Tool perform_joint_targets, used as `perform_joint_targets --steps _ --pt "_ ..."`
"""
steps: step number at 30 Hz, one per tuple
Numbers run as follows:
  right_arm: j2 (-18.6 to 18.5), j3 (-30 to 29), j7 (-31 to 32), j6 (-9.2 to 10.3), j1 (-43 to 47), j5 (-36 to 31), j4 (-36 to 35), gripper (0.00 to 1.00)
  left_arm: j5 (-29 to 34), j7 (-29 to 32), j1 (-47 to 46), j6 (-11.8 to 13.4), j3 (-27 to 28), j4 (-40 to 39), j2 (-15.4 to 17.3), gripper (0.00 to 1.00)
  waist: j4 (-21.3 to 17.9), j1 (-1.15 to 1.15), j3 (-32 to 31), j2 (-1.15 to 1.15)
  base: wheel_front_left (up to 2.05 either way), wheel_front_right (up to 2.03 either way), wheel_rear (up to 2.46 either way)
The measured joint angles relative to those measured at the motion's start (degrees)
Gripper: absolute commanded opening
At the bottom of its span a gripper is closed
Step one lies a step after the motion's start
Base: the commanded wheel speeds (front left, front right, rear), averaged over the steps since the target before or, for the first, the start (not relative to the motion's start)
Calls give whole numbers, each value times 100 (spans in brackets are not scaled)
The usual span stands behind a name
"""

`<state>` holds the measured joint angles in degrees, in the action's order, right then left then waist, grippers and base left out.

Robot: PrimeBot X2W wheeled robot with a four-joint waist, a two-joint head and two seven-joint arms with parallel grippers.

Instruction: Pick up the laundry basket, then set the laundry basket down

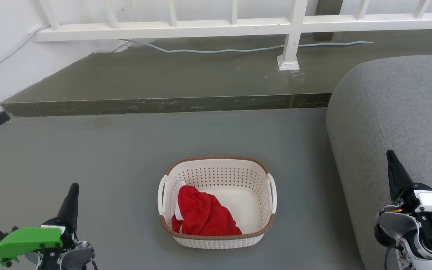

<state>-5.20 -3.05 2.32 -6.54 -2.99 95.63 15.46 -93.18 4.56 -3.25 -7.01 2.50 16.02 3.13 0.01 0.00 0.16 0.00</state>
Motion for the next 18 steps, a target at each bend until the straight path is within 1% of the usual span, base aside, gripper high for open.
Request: perform_joint_targets --steps 18 --pt "0 -10 1 -1 -5 0 26 0 0 1 -1 -1 24 -1 0 0 0 0 0 0 0 0 0"
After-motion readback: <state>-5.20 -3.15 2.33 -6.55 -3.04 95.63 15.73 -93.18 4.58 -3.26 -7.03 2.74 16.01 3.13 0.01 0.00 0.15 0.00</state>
